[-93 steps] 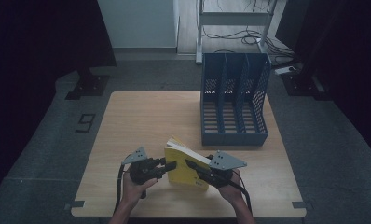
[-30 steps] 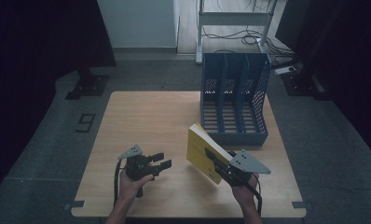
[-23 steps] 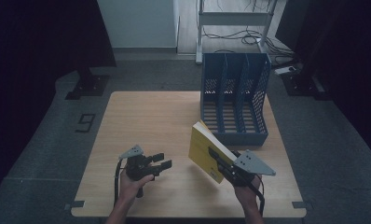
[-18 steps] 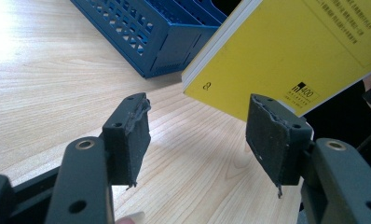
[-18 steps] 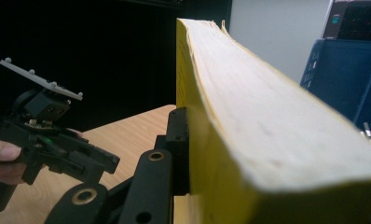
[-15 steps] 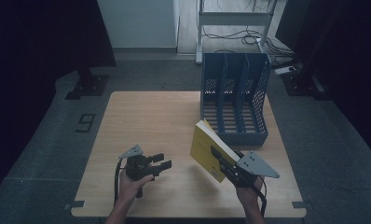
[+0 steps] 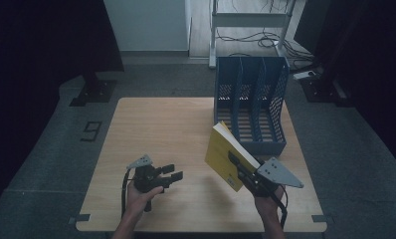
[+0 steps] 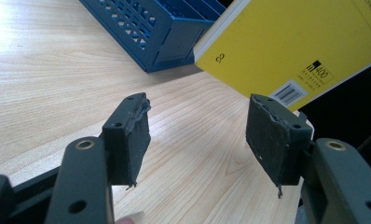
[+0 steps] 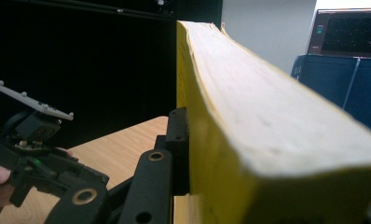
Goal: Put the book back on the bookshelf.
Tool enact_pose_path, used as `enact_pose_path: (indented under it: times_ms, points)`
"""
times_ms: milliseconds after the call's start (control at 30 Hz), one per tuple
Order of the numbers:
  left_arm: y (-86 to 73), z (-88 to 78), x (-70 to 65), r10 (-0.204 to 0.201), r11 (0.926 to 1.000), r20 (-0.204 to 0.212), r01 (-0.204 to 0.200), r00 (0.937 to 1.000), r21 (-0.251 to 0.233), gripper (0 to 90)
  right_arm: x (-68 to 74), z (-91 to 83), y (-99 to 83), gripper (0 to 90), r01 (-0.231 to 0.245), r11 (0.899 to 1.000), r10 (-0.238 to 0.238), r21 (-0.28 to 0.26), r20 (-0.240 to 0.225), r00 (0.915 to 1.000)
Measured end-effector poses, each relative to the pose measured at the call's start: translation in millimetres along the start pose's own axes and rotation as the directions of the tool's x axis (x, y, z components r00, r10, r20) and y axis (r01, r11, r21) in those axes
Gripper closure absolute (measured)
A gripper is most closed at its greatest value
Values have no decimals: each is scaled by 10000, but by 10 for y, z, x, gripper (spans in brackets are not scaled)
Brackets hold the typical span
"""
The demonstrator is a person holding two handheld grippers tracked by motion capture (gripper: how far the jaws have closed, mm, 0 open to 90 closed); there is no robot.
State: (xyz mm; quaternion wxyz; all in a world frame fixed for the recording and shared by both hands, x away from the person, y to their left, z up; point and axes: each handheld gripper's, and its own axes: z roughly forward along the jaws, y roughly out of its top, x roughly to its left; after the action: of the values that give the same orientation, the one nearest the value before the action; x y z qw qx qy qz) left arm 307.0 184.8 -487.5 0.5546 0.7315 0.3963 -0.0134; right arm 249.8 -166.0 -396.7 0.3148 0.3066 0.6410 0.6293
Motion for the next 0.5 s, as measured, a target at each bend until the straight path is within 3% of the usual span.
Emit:
enact_pose_path:
  times_ms: [267,367,500]
  points:
    - [-32,25,0,7,9997,-40,-6,10000,226,391,-52,5,103,746,-114,9997,118,-232,149,9998]
    - [-30,27,-4,-167,9997,211,164,9996,175,391,-68,21,133,746,-150,9996,153,-255,139,9998]
    - [-32,29,-12,-137,9997,200,132,9997,225,391,-73,54,154,746,-126,9997,130,-230,190,9997]
